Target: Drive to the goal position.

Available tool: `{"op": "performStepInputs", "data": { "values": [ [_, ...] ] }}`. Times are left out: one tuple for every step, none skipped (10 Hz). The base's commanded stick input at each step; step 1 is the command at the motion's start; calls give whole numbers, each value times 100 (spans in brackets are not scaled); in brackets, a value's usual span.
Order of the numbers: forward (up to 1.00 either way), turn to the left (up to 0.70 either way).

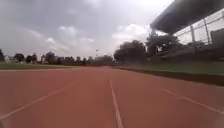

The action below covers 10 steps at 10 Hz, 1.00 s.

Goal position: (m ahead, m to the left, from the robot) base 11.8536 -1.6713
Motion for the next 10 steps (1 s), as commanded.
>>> {"op": "performStepInputs", "data": {
  "values": [
    [45, 0],
    [45, 0],
    [45, 0],
    [45, 0],
    [45, 0],
    [45, 0],
    [45, 0],
    [45, 0],
    [45, 0],
    [45, 0]
  ]
}}
